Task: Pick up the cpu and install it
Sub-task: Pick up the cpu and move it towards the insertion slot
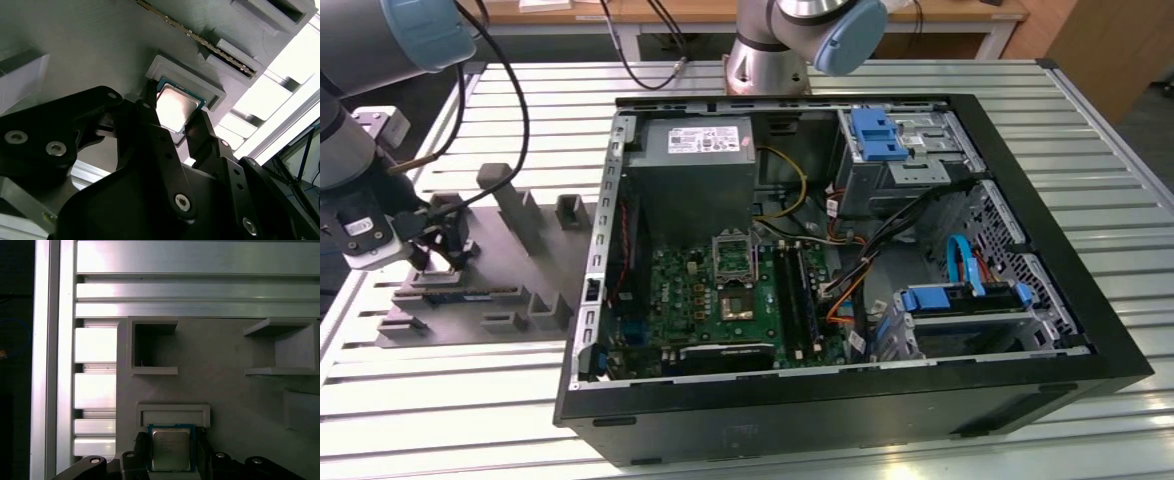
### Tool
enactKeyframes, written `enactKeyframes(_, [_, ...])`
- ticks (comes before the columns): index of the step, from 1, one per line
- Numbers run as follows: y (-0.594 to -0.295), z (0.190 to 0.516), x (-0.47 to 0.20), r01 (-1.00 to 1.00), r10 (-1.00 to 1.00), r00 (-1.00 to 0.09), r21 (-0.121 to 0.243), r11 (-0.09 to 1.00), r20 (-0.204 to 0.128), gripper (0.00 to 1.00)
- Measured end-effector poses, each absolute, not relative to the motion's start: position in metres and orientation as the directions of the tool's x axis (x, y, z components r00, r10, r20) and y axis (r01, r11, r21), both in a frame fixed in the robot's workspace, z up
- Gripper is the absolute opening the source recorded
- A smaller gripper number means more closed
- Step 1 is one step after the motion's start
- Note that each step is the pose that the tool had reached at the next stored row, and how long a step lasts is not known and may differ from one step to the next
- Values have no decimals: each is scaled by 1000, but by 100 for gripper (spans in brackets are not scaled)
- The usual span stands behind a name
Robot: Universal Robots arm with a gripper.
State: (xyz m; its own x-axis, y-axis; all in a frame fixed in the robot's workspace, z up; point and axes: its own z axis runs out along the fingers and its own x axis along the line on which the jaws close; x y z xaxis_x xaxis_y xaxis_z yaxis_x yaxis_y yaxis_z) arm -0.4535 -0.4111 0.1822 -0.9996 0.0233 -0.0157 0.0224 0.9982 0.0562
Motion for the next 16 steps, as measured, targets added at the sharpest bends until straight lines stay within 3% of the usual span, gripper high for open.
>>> enactKeyframes(16, [-411, 201, -453, 22, 23, -1000, 56, 998, -14, 47])
